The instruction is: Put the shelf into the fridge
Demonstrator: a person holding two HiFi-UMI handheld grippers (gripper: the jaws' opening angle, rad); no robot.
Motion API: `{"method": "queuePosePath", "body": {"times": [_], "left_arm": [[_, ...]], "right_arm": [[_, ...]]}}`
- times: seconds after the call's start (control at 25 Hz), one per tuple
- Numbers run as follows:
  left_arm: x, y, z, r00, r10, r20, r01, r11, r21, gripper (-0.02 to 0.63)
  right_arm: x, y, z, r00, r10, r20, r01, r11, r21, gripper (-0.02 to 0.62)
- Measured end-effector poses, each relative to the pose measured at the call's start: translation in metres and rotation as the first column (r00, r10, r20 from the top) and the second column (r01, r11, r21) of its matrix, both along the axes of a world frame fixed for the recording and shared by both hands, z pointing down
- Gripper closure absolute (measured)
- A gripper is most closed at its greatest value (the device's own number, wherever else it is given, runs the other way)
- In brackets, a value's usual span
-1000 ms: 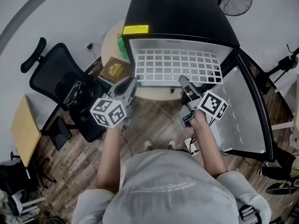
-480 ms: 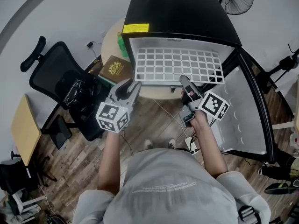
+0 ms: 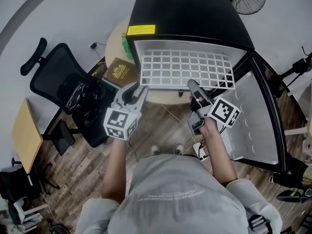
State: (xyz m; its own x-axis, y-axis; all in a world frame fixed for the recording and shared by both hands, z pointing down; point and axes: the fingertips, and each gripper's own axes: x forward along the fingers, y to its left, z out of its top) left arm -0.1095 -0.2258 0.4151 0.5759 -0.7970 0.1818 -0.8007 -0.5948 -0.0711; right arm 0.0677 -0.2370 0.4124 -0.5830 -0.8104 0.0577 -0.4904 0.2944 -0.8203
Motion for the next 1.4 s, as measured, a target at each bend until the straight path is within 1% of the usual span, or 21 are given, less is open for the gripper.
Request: {"method": "queuePosePath", "body": {"times": [0.2,0.28,0.44,0.52,0.72,0.92,1.12,1.4], "left_arm": [[0.000,-0.001,0.000,1.000,0.006,0.005,-0.006,1.000,-0.005,0.486],[0.000,-0.002,-0.001,1.000,0.007,-0.005,-0.007,1.000,-0.003,0.486],[-0.001,-0.003,-0.005,1.000,0.012,-0.026,-0.012,1.000,0.001,0.486],[-0.001,-0.004,-0.005,1.000,0.015,-0.024,-0.015,1.000,-0.001,0.486],[0.000,-0.005,-0.007,1.000,0.012,-0.026,-0.012,1.000,0.001,0.486],[0.001,-0.006,-0.009,0.999,0.014,-0.028,-0.014,1.000,0.000,0.486],[0.000,-0.006,-0.011,0.999,0.018,-0.037,-0.018,1.000,0.002,0.486],[0.000,-0.015,-0.010,0.999,0.018,-0.042,-0.019,1.000,-0.005,0.486]], "right_arm": [[-0.001,-0.001,0.000,1.000,-0.007,-0.012,0.007,1.000,0.002,0.476],[-0.001,0.000,-0.001,1.000,0.001,-0.031,-0.001,1.000,0.005,0.474],[0.002,-0.001,-0.001,0.999,0.008,-0.036,-0.009,1.000,-0.011,0.471],[0.002,-0.002,-0.001,1.000,-0.001,-0.032,0.000,1.000,-0.013,0.471],[-0.001,-0.005,-0.008,0.999,-0.037,-0.031,0.037,0.999,0.019,0.471],[0.000,-0.007,-0.010,0.998,-0.054,-0.029,0.055,0.998,0.021,0.469],[0.003,-0.006,-0.006,0.998,-0.040,-0.044,0.039,0.999,-0.020,0.469],[0.002,-0.014,-0.007,0.998,-0.047,-0.042,0.047,0.999,-0.011,0.468]]}}
